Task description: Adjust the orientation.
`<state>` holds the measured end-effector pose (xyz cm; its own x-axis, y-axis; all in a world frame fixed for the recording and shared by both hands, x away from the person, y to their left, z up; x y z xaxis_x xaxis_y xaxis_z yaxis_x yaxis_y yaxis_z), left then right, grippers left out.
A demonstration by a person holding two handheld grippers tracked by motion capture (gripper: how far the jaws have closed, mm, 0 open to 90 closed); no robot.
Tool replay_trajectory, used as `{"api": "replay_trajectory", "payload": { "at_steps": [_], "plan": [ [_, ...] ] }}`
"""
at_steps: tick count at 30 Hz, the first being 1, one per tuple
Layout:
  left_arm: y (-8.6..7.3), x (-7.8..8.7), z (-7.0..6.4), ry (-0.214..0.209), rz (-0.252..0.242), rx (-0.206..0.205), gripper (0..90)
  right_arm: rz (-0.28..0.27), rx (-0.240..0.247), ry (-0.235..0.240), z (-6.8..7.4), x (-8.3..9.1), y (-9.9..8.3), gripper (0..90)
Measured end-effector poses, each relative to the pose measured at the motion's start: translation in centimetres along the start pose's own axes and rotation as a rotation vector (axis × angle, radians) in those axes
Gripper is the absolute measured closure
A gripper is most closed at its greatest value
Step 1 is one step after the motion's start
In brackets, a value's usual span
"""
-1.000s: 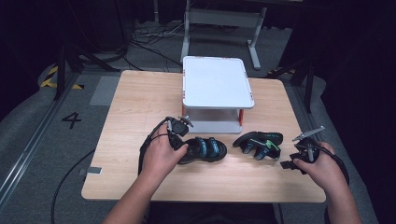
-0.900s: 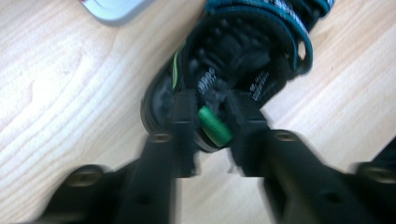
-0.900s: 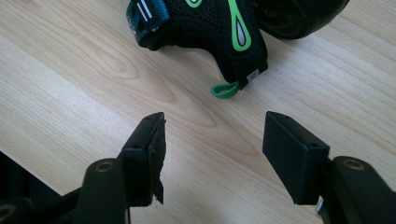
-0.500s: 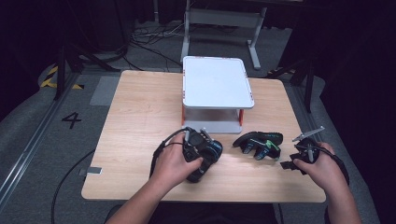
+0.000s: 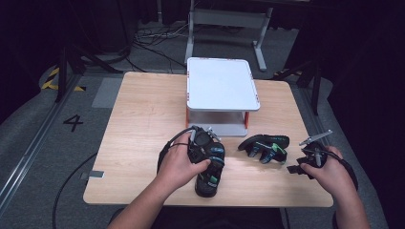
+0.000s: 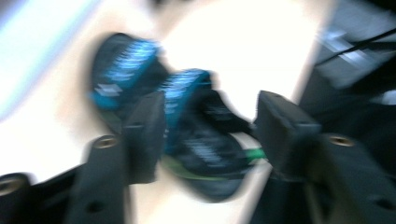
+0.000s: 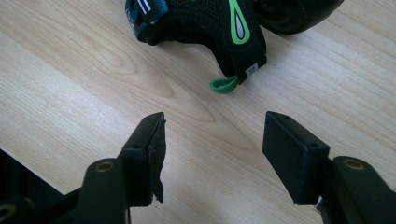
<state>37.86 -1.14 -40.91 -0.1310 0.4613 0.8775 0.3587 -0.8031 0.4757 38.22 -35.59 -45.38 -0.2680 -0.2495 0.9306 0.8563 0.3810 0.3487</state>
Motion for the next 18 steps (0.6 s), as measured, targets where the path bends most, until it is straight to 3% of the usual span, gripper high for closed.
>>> {"api": "replay_trajectory", "payload": {
  "at_steps": [3,5,6,7,8,11,14,18],
  "plan": [
    [-0.2,-1.3,0.7,0.027,0.076,-0.043,40.9,0.003,0.000,0.002,0.1,-0.1,-0.1,40.5],
    [0.0,-2.9,1.0,0.011,0.112,-0.086,42.9,0.007,0.004,0.004,0.2,-0.1,-0.3,40.5],
    [0.1,-3.4,1.0,0.010,0.115,-0.097,45.5,0.006,0.006,0.005,0.2,-0.1,-0.4,40.5],
    [0.5,-4.3,1.1,-0.004,0.114,-0.125,55.2,0.007,0.001,0.002,0.1,0.0,-0.7,40.5],
    [0.5,-4.3,1.1,-0.004,0.114,-0.125,62.7,0.007,0.001,0.002,0.1,0.0,-0.7,40.5],
    [1.0,-4.5,0.9,0.012,0.117,-0.146,70.4,0.003,-0.017,-0.004,-0.2,0.2,-1.2,40.5],
    [1.4,-4.2,1.0,0.042,0.102,-0.154,71.6,0.000,-0.029,-0.007,-0.5,0.4,-1.5,40.5],
    [1.8,-4.0,2.3,0.076,0.085,-0.151,71.7,-0.006,-0.031,-0.007,-0.6,0.5,-1.7,40.5]
  ]
}}
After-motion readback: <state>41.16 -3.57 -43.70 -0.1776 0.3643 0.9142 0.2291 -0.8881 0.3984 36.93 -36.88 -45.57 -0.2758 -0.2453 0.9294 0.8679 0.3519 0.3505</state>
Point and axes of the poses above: each handheld gripper's, and its own axes: x roughly backward along the jaws, y roughly out of its top, z roughly to its left, the point moved 6 cm from there along -x, roughly forward along the jaws, and after that the axes turned 8 degrees about -x, right-handed, at the moved point
